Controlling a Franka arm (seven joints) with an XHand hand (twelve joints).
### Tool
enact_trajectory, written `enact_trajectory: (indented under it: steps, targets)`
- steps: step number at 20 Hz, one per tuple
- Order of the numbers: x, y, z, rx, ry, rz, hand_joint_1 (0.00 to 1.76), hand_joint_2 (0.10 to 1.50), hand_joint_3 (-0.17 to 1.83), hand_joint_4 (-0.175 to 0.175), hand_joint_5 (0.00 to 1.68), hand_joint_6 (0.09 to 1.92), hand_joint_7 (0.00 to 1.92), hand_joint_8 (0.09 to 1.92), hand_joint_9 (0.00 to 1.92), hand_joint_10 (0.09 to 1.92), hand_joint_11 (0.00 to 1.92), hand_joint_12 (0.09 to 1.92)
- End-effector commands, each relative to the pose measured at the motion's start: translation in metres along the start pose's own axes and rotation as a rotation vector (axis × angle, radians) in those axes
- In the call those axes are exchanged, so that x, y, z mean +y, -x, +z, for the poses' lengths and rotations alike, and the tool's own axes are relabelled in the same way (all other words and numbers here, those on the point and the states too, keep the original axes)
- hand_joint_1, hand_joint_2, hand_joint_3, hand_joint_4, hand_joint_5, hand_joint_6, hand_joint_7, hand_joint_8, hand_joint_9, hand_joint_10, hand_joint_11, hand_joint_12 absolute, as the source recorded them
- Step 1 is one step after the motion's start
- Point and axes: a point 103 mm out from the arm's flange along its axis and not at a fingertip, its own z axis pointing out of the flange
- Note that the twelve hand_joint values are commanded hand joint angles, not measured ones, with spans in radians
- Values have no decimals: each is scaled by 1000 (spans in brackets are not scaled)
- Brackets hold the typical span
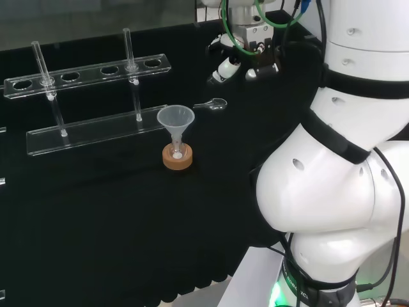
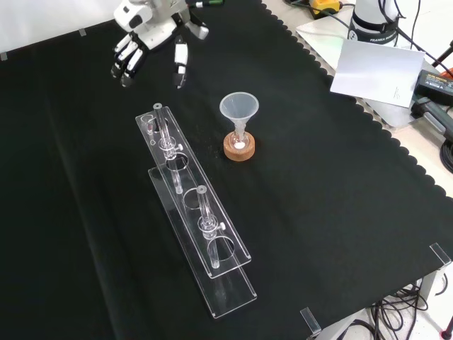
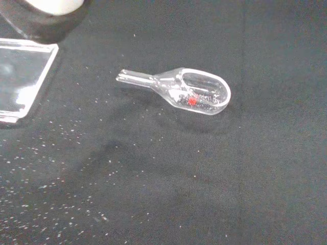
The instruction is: Remove the funnel from the round-bottom flask.
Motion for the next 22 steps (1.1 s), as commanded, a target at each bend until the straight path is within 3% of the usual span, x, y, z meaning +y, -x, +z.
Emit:
enact_trajectory:
  steps: [1,4,8,22]
  targets:
    - [-44,-13,-23,-7,49,22,707,705,263,17,426,87,72,539,391,344,153,1332]
    - [-59,-22,-30,-10,57,25,705,696,282,18,434,87,75,547,335,491,152,1338]
    - [-83,-38,-38,-42,47,26,672,702,291,10,403,87,88,554,340,544,161,1346]
    - [-150,-126,-51,-85,-71,27,588,697,269,4,222,87,8,523,260,659,222,1436]
